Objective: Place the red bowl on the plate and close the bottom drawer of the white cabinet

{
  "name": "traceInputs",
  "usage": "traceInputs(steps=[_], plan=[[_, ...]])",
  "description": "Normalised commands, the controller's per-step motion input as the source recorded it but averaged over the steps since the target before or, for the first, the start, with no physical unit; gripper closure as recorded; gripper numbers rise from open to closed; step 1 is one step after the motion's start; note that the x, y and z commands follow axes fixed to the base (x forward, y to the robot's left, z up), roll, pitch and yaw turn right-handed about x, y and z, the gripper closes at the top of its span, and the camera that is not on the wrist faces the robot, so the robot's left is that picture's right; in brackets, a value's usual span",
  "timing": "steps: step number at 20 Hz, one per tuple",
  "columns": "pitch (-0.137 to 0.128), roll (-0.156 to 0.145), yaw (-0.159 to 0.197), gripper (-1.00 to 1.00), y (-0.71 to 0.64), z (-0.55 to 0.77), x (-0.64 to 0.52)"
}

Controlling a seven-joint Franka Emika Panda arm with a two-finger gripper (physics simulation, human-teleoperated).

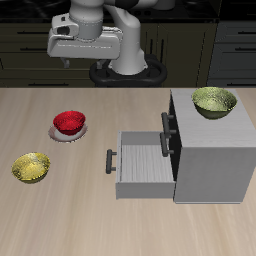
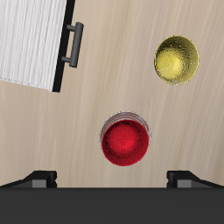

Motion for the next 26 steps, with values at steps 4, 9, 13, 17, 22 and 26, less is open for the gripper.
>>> traceInputs(steps=[4,9,13,17,22,26], plan=[[-0.053,0.003,0.023,-1.00,0.02,0.25,0.11],[-0.017,-0.016,-0.027,-1.00,0.02,0.07,0.20],[0.012,0.013,-0.048,-1.00,0.02,0.07,0.20],[0.033,0.019,-0.029,-1.00,0.03,-0.09,0.28],[0.000,0.014,0.000,-1.00,0.00,0.04,0.19],[-0.005,0.010,0.016,-1.00,-0.03,0.06,0.22]])
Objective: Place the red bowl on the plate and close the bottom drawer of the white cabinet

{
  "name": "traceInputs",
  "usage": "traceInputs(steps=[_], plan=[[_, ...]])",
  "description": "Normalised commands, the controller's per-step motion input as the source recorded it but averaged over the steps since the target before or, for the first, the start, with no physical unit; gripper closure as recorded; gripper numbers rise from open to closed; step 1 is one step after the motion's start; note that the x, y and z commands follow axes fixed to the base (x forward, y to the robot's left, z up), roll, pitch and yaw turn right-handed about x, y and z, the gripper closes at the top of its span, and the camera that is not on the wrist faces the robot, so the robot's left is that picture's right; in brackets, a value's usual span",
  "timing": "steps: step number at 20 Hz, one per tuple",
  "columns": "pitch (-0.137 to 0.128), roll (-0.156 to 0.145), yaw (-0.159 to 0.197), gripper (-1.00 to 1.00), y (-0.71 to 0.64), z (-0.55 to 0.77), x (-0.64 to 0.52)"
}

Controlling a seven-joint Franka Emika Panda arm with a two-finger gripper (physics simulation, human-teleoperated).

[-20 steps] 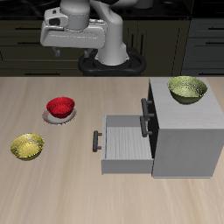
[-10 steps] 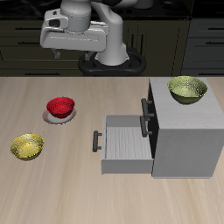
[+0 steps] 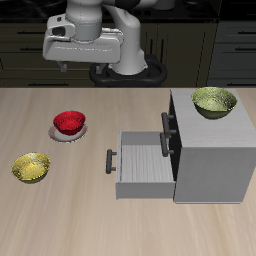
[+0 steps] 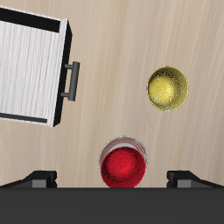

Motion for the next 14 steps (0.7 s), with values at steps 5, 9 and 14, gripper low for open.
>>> traceInputs(steps=[5,9,14], plan=[[0.034,0.040,-0.014,-1.00,0.02,0.03,0.22],[-0.004,0.017,0.054,-1.00,-0.02,0.08,0.21],[0.012,0.007,0.004,-1.00,-0.05,0.03,0.15]])
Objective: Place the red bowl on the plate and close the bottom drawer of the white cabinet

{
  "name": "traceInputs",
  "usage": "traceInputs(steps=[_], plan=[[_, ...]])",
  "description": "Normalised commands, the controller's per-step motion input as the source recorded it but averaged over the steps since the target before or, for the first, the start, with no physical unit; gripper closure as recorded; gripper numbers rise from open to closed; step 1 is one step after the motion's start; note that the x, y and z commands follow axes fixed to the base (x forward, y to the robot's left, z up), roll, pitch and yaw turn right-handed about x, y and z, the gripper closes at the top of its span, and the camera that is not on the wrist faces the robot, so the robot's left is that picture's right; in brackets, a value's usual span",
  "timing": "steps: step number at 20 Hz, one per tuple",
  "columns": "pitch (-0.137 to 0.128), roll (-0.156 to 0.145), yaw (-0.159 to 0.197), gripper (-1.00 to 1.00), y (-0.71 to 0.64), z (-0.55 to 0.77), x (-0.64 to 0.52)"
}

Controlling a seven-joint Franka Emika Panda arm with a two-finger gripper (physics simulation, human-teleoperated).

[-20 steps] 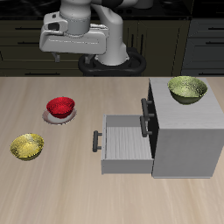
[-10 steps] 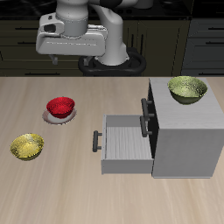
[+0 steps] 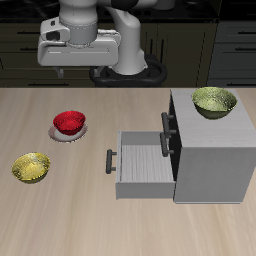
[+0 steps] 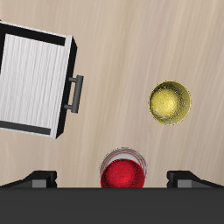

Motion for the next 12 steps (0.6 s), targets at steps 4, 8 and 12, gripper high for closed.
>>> traceInputs(steps=[4,8,12], plan=[[0.011,0.020,0.009,-1.00,-0.01,0.07,0.19],[-0.001,0.009,0.006,-1.00,0.02,0.07,0.15],[-0.007,0.021,0.027,-1.00,0.10,-0.02,0.24]])
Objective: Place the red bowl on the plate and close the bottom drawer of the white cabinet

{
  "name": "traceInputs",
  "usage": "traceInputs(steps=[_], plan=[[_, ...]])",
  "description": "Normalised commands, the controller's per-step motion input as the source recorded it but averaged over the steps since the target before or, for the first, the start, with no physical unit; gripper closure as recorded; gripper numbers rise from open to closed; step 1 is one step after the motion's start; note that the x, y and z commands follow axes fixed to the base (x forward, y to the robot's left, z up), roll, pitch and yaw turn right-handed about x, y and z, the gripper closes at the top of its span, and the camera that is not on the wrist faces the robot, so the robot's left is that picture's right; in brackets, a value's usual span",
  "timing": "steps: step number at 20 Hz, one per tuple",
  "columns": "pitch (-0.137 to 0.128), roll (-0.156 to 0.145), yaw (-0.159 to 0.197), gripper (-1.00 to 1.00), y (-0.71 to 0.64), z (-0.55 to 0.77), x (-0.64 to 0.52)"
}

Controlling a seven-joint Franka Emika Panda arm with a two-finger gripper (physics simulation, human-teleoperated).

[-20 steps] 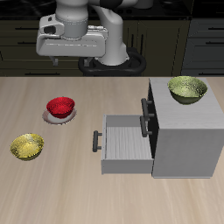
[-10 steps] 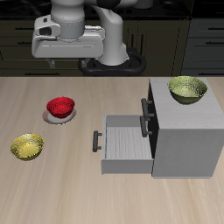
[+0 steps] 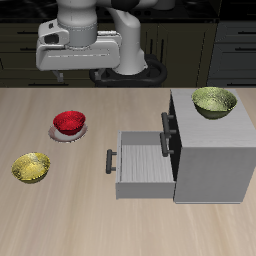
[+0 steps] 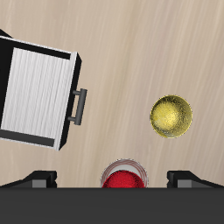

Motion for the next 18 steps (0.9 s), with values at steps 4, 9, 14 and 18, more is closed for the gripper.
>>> traceInputs(steps=[4,9,14,18], plan=[[-0.005,-0.020,0.000,-1.00,-0.01,0.01,0.16],[0.015,-0.004,-0.001,-1.00,-0.04,-0.06,0.21],[0.007,0.005,0.058,-1.00,0.01,-0.09,0.16],[0.011,0.014,0.125,-1.00,0.07,-0.11,0.17]])
